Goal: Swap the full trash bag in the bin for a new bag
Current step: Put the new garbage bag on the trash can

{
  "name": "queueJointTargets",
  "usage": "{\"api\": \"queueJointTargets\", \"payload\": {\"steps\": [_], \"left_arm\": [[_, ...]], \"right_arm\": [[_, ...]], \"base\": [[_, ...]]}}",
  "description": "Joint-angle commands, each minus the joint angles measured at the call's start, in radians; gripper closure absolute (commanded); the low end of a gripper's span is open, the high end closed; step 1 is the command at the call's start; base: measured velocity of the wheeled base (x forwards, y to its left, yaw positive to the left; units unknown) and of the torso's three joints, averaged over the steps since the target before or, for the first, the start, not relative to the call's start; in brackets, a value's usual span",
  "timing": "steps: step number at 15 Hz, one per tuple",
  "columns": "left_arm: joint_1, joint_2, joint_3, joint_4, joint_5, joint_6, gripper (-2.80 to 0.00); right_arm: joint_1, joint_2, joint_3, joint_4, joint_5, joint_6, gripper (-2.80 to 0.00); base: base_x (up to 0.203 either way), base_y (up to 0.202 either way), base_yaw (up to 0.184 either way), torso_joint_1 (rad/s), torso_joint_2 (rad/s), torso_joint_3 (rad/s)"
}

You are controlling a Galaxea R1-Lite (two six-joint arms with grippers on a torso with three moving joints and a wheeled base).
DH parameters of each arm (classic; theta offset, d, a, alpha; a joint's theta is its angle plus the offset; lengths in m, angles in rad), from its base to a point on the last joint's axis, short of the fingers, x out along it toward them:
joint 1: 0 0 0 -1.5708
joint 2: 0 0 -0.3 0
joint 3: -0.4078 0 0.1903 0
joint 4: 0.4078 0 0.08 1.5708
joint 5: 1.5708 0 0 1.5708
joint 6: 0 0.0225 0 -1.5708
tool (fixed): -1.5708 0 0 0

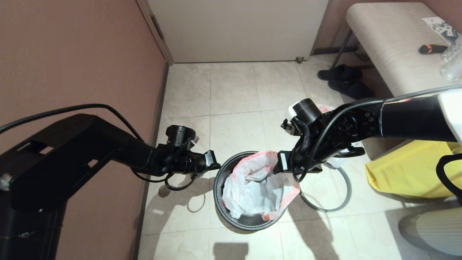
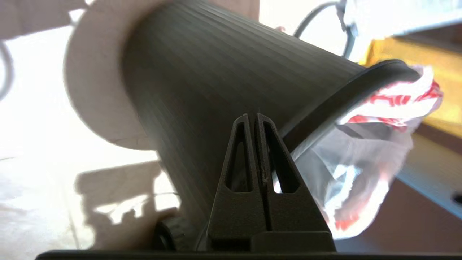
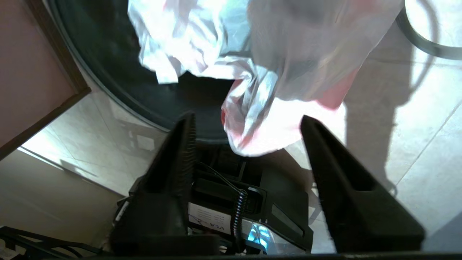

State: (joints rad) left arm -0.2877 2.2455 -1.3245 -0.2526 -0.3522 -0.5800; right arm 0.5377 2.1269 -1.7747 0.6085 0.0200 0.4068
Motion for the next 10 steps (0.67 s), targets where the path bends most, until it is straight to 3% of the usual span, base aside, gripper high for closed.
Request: {"api": "queueJointTargets", "payload": {"steps": [1,7,10], "left_arm": [[0.005,0.001,-0.009,-0.002,0.040,-0.003,0.00],[0.047,0.005,-0.035,-0.006,0.065,0.001,0.00],[0.039,0.024,-0.033,-0.004,0.080,0.074,0.00]], "right_arm": [[0.019,0.015,-0.005,0.006,-0.012,0.001,0.00],[0.119,0.130,-0.080,0.011,-0.132,-0.035,0.00],[0.140,0.233,-0.182,0.005,-0.135,-0.060,0.00]], "base": [[0.000,0.000,0.000,0.000,0.00,0.000],[0.000,0.000,0.000,0.000,0.00,0.000],[0.000,0.000,0.000,0.000,0.00,0.000]]}}
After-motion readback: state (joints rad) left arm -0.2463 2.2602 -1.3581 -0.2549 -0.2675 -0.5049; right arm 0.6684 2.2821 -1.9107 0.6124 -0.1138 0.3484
